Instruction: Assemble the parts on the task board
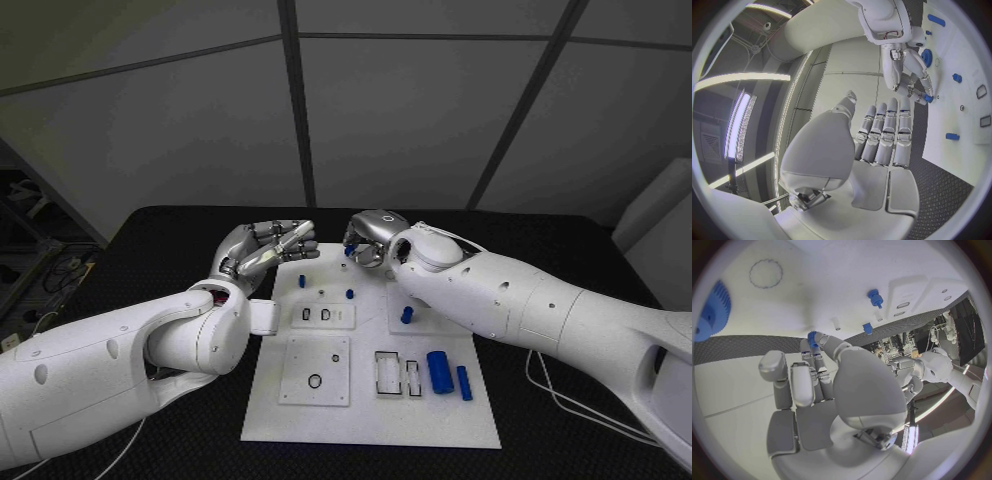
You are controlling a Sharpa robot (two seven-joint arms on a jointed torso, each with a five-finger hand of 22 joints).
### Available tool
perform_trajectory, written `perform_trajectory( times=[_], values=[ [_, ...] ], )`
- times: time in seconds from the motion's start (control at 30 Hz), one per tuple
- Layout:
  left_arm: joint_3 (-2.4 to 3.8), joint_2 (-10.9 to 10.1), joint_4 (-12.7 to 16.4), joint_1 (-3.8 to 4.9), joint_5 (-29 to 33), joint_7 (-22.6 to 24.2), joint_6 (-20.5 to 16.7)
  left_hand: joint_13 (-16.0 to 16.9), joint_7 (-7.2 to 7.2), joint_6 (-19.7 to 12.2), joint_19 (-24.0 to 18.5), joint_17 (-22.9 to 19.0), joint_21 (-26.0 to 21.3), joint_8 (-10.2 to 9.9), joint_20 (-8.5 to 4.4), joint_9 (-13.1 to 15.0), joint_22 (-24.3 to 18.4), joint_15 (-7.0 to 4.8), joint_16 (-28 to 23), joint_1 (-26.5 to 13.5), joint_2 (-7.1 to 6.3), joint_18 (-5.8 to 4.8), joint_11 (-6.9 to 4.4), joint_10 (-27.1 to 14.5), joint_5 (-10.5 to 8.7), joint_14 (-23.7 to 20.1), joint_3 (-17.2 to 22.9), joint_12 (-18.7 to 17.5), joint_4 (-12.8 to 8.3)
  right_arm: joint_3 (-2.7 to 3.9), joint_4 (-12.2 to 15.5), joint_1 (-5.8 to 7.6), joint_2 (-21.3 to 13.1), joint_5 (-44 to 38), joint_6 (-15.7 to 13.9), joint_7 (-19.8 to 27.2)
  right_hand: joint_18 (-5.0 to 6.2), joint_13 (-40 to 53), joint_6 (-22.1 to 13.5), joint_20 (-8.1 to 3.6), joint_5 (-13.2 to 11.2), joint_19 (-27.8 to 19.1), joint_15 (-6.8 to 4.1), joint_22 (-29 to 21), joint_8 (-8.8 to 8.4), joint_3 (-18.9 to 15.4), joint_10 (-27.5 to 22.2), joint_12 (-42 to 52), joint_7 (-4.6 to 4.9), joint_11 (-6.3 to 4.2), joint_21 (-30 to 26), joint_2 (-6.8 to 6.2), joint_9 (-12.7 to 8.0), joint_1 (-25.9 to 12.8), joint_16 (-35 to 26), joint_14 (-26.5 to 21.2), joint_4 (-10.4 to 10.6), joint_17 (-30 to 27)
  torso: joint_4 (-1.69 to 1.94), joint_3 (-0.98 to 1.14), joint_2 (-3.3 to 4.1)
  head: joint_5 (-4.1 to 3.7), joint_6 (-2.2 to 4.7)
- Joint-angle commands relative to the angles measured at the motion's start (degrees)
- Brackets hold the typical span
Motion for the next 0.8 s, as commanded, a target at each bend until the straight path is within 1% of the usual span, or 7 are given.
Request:
perform_trajectory(
  times=[0.03,0.17,0.23,0.4,0.53,0.63,0.8],
  values=[
    [0.06,0.07,0.06,0.15,-0.52,-0.02,0.87,-0.08,0.3,-0.06,0.5,-0.05,-0.33,-0.24,-0.07,-0.08,-0.08,0.3,-0.2,-0.27,0.44,-1.05,0.32,-0.21,-0.14,-0.06,-0.06,-0.18,-0.35,0.0,-0.23,0.1,0.23,0.24,0.72,0.5,0.03,-0.12,-1.48,0.05,-0.55,-1.49,0.54,-1.56,-0.28,0.03,-1.72,-0.05,0.19,0.25,-0.9,-0.59,-0.27,-0.43,-0.65,1.2,0.28,-1.32,0.0,-0.01,-0.01,0.0,0.0],
    [0.06,0.11,0.12,0.19,-0.52,-0.15,1.04,-0.08,0.34,-0.09,0.54,-0.07,-0.35,-0.34,-0.06,-0.08,-0.11,0.32,-0.31,-0.35,0.48,-1.05,0.35,-0.27,-0.14,-0.09,-0.09,-0.3,-0.39,0.0,-0.31,0.12,0.36,0.32,0.41,0.69,0.95,-0.04,-5.13,0.68,-1.32,-5.49,1.09,-6.16,-0.21,-0.69,-5.7,0.43,-0.16,0.77,-3.47,-1.3,-0.44,-0.4,-2.84,-0.85,0.31,-5.88,-0.04,0.03,0.01,0.12,-0.03],
    [0.06,0.12,0.14,0.2,-0.52,-0.19,1.1,-0.08,0.34,-0.1,0.55,-0.08,-0.36,-0.37,-0.06,-0.08,-0.11,0.33,-0.35,-0.38,0.48,-1.06,0.36,-0.29,-0.14,-0.1,-0.1,-0.33,-0.4,0.0,-0.14,0.12,0.27,0.37,-0.03,0.74,1.35,0.03,-6.64,1.05,-1.46,-7.41,1.37,-8.32,-0.18,-1.41,-7.49,0.86,-0.85,1.17,-4.75,-1.41,-0.4,-0.21,-3.81,-1.92,0.29,-8.02,-0.1,0.04,-0.01,0.16,-0.03],
    [0.06,-0.06,0.15,0.22,-0.52,-0.24,1.18,-0.08,0.35,-0.13,0.56,-0.08,-0.38,-0.43,-0.05,-0.09,-0.13,0.34,-0.4,-0.41,0.49,-1.06,0.38,-0.33,-0.14,-0.12,-0.13,-0.4,-0.43,0.0,1.87,0.12,-1.28,0.68,-1.33,0.69,1.52,0.06,-6.95,1.24,-1.5,-8.19,1.45,-9.2,-0.11,-1.99,-8.41,1.34,-0.92,1.34,-5.28,-1.42,-0.31,0.0,-4.05,-2.34,0.25,-8.78,-0.15,0.08,-0.04,0.24,-0.01],
    [0.06,-0.37,0.1,0.22,-0.52,-0.25,1.21,-0.08,0.35,-0.13,0.56,-0.08,-0.38,-0.43,-0.05,-0.09,-0.13,0.34,-0.4,-0.41,0.49,-1.06,0.38,-0.33,-0.14,-0.12,-0.13,-0.4,-0.43,0.0,5.42,0.13,-4.4,1.59,-2.98,0.47,1.53,0.22,-6.02,1.24,-1.1,-7.99,1.31,-9.01,0.21,-2.44,-8.09,2.59,-0.61,1.16,-5.22,-1.14,-0.07,0.22,-3.82,-2.3,0.33,-8.67,-0.36,0.12,-0.11,0.27,0.03],
    [0.05,-0.63,0.08,0.22,-0.52,-0.24,1.3,-0.08,0.35,-0.13,0.56,-0.08,-0.38,-0.43,-0.05,-0.09,-0.13,0.34,-0.4,-0.41,0.49,-1.06,0.38,-0.33,-0.14,-0.12,-0.13,-0.4,-0.43,0.01,8.83,0.32,-7.68,3.06,-4.35,-0.04,1.36,0.4,-4.68,0.91,-0.23,-6.99,0.99,-7.98,0.55,-2.68,-6.45,4.46,0.05,0.71,-4.66,-0.91,0.15,0.15,-3.24,-1.76,0.65,-7.91,-0.47,0.16,-0.21,0.3,0.12],
    [0.04,-1.06,0.18,0.21,-0.52,-0.35,1.44,-0.08,0.36,-0.16,0.58,-0.1,-0.4,-0.5,-0.05,-0.09,-0.15,0.36,-0.48,-0.45,0.5,-1.06,0.4,-0.38,-0.14,-0.13,-0.15,-0.48,-0.47,0.05,14.71,1.27,-14.02,9.64,-4.07,-2.52,0.15,2.3,-2.93,0.05,0.08,-1.67,-0.26,-1.69,0.99,-3.64,2.21,10.09,0.09,-0.94,-1.41,-1.49,0.39,-0.93,-0.45,0.57,1.67,-2.53,-1.07,0.44,-0.54,0.94,0.07]
  ],
)
